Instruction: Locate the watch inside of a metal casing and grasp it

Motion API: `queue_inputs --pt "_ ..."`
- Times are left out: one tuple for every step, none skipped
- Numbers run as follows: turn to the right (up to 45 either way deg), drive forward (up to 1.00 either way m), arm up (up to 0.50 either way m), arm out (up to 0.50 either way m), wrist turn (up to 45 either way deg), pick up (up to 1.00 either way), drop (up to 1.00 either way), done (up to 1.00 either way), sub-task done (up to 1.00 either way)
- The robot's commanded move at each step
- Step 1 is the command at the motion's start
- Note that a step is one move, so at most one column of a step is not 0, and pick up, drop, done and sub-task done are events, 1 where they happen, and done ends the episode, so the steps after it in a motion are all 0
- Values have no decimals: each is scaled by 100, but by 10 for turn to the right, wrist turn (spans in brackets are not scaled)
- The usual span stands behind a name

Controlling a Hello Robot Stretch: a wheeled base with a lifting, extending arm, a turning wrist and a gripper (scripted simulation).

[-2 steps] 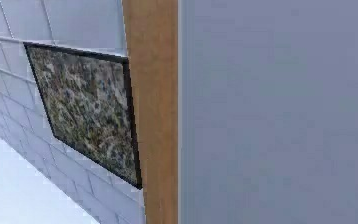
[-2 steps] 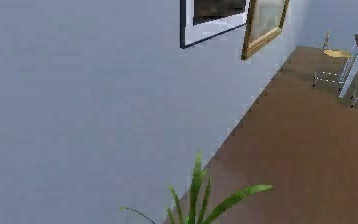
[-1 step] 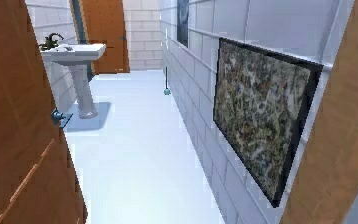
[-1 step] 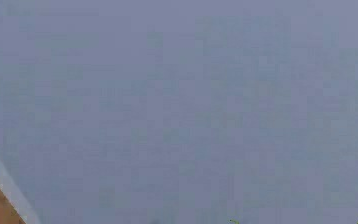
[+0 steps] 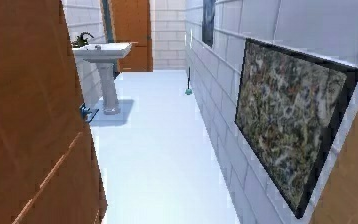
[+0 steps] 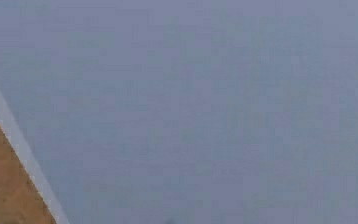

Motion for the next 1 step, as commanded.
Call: queue_inputs --pt "0 75 0 0 0 0 0 0 0"
